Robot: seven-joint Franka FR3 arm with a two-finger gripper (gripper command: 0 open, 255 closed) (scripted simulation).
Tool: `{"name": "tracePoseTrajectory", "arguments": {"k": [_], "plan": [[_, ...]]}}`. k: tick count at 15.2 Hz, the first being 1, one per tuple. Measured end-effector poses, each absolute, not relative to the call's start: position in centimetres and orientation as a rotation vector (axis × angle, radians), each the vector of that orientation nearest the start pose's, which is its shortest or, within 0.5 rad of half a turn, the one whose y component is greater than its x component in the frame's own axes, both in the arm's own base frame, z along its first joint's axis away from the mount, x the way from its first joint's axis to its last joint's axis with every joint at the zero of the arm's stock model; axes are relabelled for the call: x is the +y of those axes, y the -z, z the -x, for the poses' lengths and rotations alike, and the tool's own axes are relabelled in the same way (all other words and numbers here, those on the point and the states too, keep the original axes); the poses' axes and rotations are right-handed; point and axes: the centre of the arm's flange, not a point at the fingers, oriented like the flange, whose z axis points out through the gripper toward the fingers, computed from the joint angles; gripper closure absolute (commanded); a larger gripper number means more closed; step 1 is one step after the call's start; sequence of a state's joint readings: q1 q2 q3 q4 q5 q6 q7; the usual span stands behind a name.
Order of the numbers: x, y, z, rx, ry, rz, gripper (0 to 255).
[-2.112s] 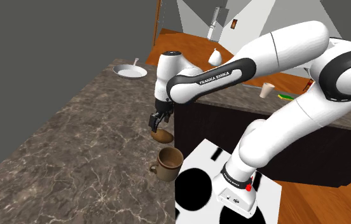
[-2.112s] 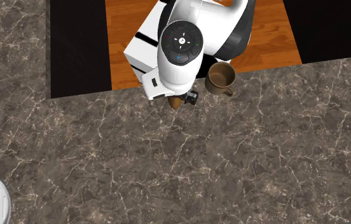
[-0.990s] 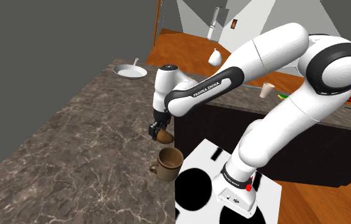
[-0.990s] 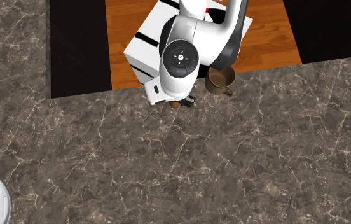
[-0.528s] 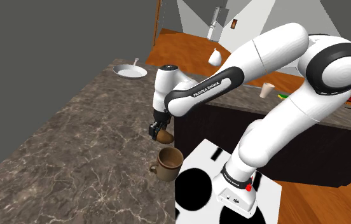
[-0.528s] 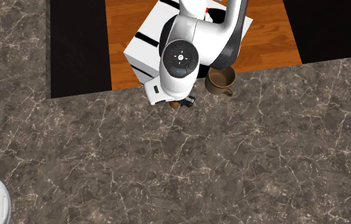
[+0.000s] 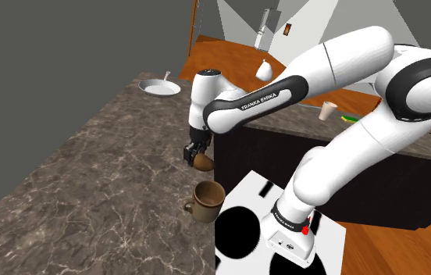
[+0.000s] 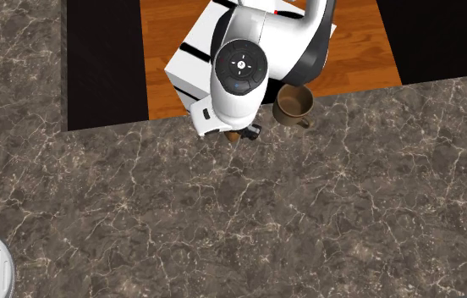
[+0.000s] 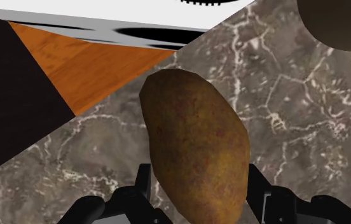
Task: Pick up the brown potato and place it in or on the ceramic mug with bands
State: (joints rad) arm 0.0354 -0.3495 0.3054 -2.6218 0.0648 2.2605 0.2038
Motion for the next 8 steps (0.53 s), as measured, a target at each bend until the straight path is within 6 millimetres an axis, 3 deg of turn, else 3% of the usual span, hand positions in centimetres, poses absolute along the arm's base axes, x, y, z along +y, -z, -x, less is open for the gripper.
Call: {"name": "tracePoseTrajectory", "arguments": {"k": [8], "plan": [[13.2, -40.1, -38.1, -0.122, -0.015, 3.197, 255]]}}
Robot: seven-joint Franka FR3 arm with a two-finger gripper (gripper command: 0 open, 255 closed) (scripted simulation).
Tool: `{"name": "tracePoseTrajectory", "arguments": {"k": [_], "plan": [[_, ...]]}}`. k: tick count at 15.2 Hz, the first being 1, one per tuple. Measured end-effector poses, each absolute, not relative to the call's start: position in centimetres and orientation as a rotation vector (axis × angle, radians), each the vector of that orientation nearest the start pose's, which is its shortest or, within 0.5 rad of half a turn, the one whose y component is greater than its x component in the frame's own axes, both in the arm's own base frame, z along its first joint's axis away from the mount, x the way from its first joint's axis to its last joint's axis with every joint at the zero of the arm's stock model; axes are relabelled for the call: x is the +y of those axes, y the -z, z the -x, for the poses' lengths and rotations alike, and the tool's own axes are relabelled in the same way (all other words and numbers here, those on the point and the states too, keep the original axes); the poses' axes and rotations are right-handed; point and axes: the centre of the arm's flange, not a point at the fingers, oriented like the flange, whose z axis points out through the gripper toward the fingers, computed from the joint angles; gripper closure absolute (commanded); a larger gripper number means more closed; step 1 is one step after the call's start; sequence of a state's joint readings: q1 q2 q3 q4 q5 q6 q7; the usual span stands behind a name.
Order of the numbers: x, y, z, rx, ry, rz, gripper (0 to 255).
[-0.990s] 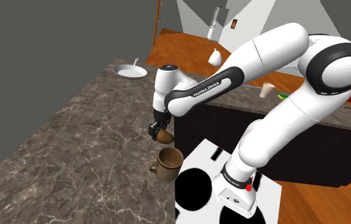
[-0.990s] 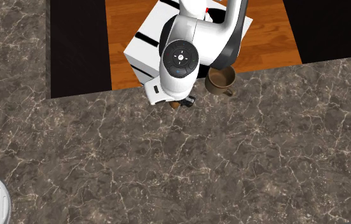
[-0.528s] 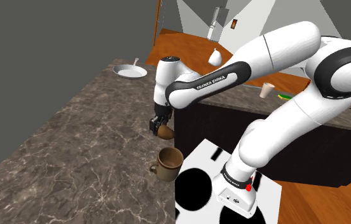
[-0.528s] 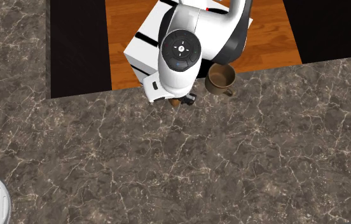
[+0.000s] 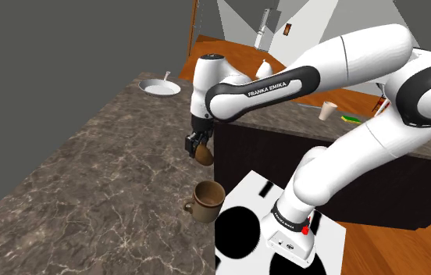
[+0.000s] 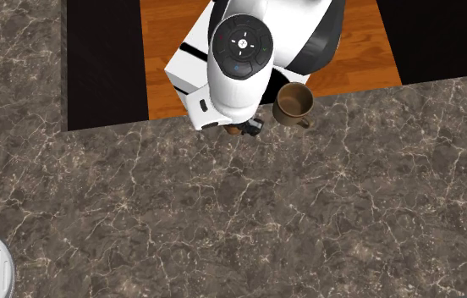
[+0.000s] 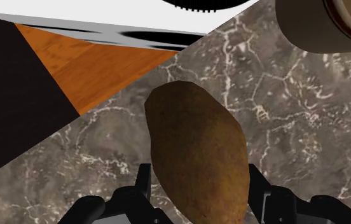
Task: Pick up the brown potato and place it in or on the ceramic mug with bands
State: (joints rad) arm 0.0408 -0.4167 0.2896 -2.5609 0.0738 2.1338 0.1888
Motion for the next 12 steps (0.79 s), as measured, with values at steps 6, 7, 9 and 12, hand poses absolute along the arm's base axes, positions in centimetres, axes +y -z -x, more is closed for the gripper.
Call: {"name": "tracePoseTrajectory", "arguments": {"k": [6, 7, 9, 12], "plan": [[13.2, -43.2, -38.0, -0.122, -0.015, 3.197, 255], [13.2, -43.9, -38.1, -0.122, -0.015, 3.197, 255], [13.2, -44.9, -38.0, -0.122, -0.015, 3.197, 255], [13.2, -46.3, -37.9, -0.122, -0.016, 3.197, 255]]}}
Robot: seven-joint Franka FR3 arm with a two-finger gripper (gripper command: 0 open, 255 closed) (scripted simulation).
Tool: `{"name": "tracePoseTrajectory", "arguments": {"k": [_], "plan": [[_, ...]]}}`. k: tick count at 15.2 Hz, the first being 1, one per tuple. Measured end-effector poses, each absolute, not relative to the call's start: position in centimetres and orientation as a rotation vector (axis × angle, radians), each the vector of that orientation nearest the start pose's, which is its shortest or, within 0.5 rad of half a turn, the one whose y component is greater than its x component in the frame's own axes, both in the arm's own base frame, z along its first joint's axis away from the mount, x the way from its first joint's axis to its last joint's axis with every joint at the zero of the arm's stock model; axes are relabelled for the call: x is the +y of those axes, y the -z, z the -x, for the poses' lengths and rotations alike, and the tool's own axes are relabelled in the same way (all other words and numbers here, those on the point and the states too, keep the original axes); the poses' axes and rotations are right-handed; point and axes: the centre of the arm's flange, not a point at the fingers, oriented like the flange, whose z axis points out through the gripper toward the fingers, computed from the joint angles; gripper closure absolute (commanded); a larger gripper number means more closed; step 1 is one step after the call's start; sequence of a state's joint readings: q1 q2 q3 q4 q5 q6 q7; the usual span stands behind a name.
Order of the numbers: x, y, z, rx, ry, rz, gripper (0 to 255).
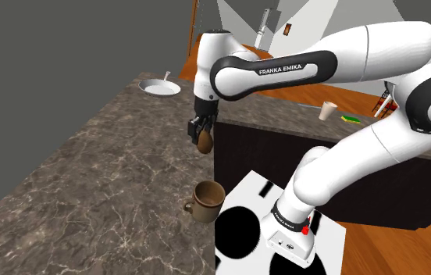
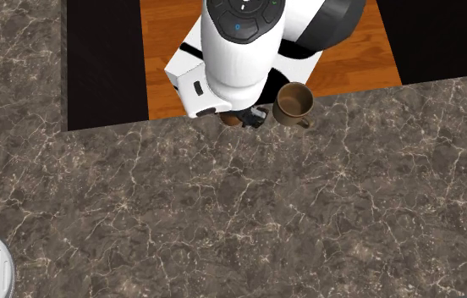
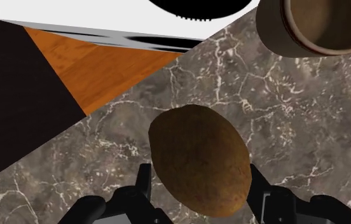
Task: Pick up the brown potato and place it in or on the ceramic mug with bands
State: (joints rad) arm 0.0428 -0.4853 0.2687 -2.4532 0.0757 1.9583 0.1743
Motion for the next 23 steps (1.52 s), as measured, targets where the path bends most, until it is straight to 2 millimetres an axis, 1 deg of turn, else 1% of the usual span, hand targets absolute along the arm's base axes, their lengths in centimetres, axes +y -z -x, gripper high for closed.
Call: {"name": "tracePoseTrajectory", "arguments": {"k": [5, 6, 7, 9, 10, 11, 12, 14, 15, 16, 17, 18, 19, 21, 23], "plan": [[13.3, -49.2, -38.0, -0.123, -0.016, 3.197, 255], [13.2, -49.5, -38.0, -0.122, -0.015, 3.197, 255], [13.7, -49.8, -37.7, -0.123, -0.016, 3.197, 255], [15.3, -49.8, -36.2, -0.123, -0.016, 3.197, 255], [16.4, -50.1, -35.3, -0.124, -0.016, 3.197, 255], [16.9, -50.1, -34.5, -0.124, -0.015, 3.197, 255], [17.9, -49.9, -33.6, -0.125, -0.016, 3.197, 255], [20.1, -50.1, -31.9, -0.124, -0.015, 3.197, 255], [20.8, -50.2, -31.3, -0.124, -0.016, 3.197, 255], [21.9, -50.5, -30.0, -0.125, -0.015, 3.197, 255], [22.9, -50.2, -29.3, -0.125, -0.015, 3.198, 255], [23.7, -50.2, -28.3, -0.124, -0.015, 3.198, 255], [25.1, -50.4, -27.4, -0.126, -0.015, 3.198, 255], [25.7, -49.6, -26.5, -0.124, -0.016, 3.198, 255], [26.0, -48.7, -26.3, -0.123, -0.017, 3.198, 255]]}}
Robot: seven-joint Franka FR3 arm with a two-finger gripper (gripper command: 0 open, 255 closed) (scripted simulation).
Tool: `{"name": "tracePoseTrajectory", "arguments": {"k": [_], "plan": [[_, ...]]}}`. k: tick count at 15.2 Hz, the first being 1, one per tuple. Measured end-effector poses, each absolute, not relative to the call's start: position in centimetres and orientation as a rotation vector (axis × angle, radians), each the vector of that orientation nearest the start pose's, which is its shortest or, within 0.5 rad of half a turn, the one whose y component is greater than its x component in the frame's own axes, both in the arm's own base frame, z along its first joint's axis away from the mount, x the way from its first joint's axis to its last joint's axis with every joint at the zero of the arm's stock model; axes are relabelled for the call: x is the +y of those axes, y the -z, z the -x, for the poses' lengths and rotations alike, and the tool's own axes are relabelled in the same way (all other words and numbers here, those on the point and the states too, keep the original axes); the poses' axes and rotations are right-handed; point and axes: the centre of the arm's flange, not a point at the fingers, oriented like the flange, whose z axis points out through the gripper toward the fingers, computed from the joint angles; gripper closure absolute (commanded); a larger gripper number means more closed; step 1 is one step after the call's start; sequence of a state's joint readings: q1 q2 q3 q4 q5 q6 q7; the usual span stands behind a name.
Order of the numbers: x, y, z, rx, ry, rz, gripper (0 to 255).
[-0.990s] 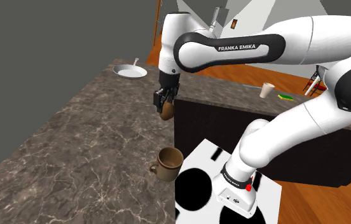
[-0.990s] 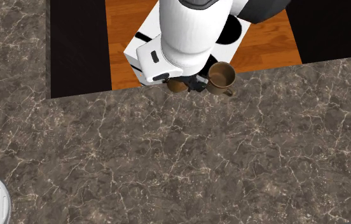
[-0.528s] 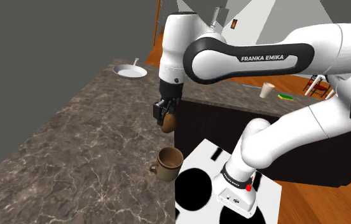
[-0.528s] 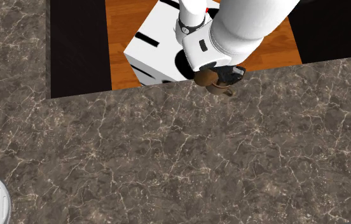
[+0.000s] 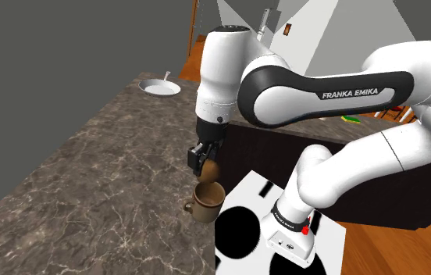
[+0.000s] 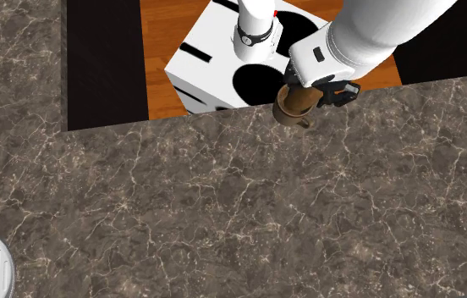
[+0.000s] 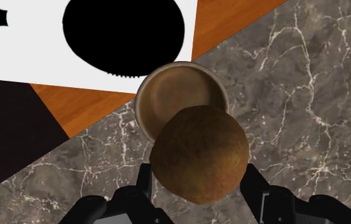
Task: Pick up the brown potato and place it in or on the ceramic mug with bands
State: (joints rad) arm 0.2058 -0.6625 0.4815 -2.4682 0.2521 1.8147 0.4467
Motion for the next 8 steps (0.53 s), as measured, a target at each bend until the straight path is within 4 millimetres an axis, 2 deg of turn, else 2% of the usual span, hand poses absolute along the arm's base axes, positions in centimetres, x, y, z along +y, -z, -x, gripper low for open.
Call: {"name": "tracePoseTrajectory", "arguments": {"k": [8], "plan": [[26.1, -44.4, -26.2, -0.123, -0.014, 3.196, 255]]}}
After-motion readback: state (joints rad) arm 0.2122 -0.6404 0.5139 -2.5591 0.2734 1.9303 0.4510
